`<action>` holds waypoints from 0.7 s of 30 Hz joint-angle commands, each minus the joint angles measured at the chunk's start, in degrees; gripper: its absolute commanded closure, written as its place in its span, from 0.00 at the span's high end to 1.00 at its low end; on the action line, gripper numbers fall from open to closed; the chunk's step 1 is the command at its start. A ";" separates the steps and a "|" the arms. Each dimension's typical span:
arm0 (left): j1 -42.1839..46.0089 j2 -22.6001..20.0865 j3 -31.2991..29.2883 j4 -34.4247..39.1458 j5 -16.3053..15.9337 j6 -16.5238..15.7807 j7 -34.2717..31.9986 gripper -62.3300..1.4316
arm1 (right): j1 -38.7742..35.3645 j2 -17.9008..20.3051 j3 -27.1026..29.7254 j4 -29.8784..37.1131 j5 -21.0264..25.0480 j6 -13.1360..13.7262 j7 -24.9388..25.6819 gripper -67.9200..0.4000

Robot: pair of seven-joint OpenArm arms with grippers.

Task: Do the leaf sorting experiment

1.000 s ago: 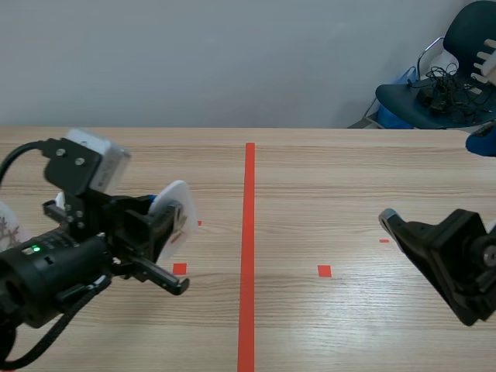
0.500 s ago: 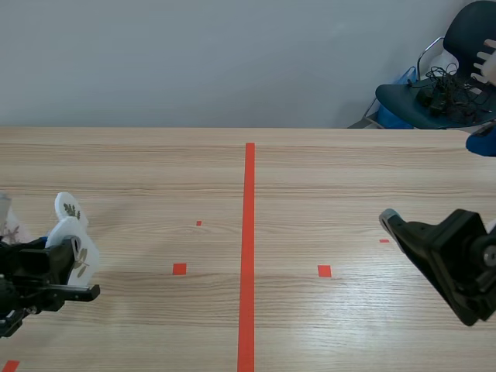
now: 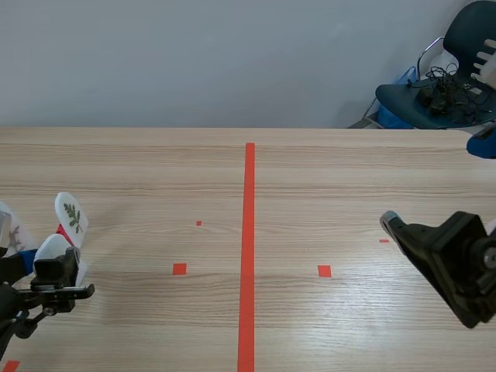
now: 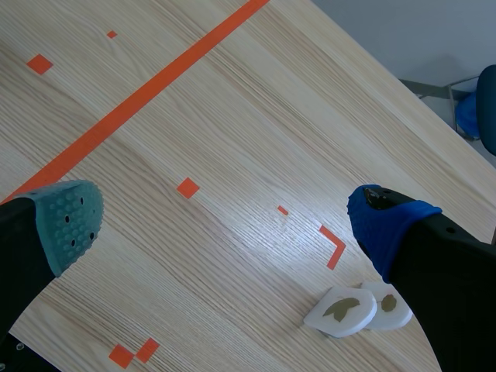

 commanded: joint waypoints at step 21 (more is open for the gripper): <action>19.39 -8.96 -4.70 46.16 -9.14 -18.12 15.85 1.00 | 0.44 0.31 0.48 0.20 0.20 -0.24 1.75 1.00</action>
